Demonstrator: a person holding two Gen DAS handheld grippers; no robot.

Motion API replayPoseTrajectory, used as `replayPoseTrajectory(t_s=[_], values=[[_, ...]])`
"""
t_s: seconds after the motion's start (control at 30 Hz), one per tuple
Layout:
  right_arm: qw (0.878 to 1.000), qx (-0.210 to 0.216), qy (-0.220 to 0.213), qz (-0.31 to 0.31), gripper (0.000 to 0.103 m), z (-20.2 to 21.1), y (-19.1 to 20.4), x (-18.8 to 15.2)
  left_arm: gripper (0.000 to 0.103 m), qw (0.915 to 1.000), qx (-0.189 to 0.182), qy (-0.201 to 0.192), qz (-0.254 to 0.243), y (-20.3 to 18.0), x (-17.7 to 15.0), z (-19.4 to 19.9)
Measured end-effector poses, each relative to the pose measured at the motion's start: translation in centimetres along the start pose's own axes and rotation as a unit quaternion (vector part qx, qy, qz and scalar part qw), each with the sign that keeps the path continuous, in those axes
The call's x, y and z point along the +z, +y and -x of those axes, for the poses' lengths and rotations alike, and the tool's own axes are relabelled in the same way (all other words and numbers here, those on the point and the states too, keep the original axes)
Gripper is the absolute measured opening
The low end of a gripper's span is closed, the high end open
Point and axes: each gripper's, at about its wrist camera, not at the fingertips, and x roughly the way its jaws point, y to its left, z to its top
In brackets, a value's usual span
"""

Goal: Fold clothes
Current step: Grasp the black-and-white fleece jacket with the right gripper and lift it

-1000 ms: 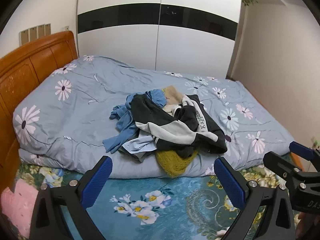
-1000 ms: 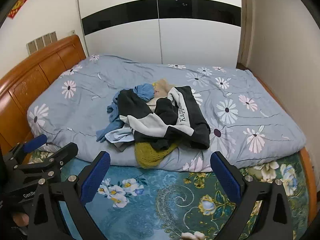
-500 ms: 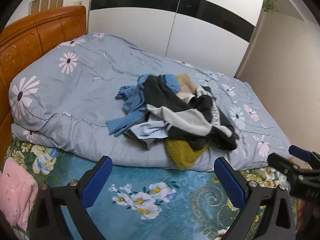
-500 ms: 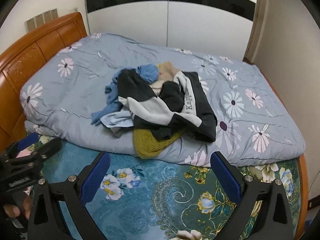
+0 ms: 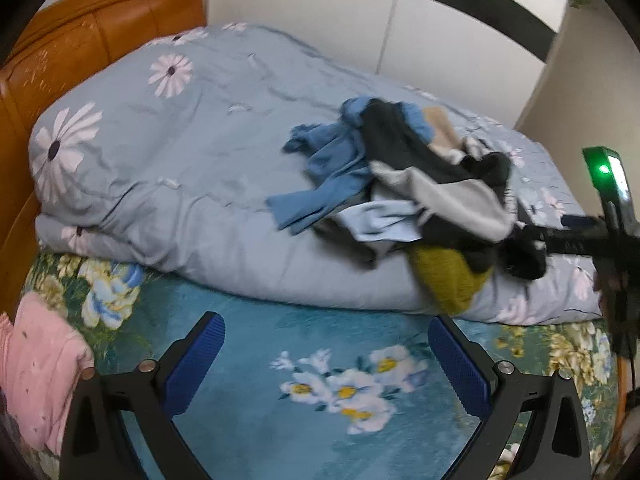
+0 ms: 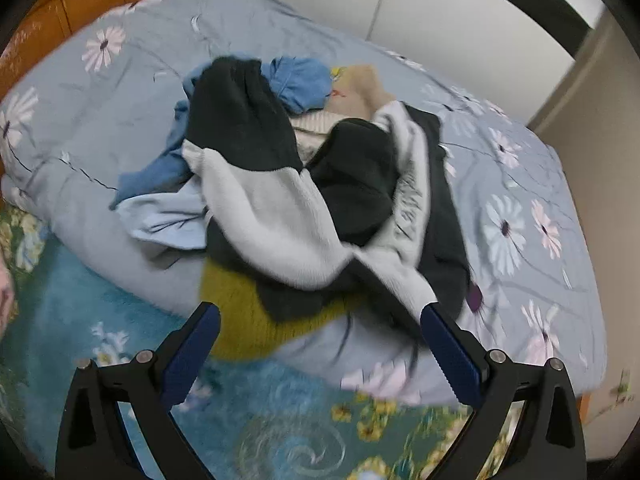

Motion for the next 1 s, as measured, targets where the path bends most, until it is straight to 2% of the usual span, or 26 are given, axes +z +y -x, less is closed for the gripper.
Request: replayPoseTrajectory(t_s=[0.1, 0.2, 0.37, 0.4, 0.53, 0.7, 0.77, 0.87, 1.0], values=[[1.000, 0.005, 0.015, 0.026, 0.100, -3.9, 0.8, 1.8, 0.103, 0.9994, 0.005, 0.018, 0.029, 1.6, -0.3, -1.5], [0.998, 0.010, 0.036, 0.049, 0.100, -6.9, 2.0, 1.9, 0.103, 0.9983, 0.004, 0.027, 0.052, 2.3, -0.7, -2.8], [0.993, -0.027, 0.049, 0.105, 0.099, -9.9, 3.3, 0.9, 0.103, 0.9978, 0.003, 0.037, 0.055, 2.2, -1.0, -4.2], [0.992, -0.034, 0.049, 0.109, 0.093, -10.2, 3.3, 0.9, 0.103, 0.9978, 0.004, 0.038, 0.053, 2.1, -1.0, -4.3], [0.999, -0.009, 0.026, 0.033, 0.068, -9.1, 0.5, 2.5, 0.103, 0.9978, -0.001, 0.039, 0.053, 2.1, -1.0, -4.6], [0.998, 0.033, 0.010, -0.045, 0.039, -7.2, -2.1, 3.4, 0.103, 0.9975, -0.012, 0.037, 0.059, 1.8, -0.9, -4.4], [0.995, 0.059, -0.001, -0.075, 0.033, -5.9, -2.8, 3.1, 0.103, 0.9976, -0.016, 0.035, 0.058, 1.6, -0.9, -4.0], [0.987, 0.101, -0.028, -0.118, 0.029, -3.1, -4.4, 2.7, 0.103, 0.9975, -0.022, 0.033, 0.058, 1.4, -0.9, -3.2], [0.968, 0.162, -0.063, -0.182, 0.026, 1.4, -6.4, 2.1, 0.103, 0.9973, -0.030, 0.028, 0.061, 1.4, -0.9, -1.6]])
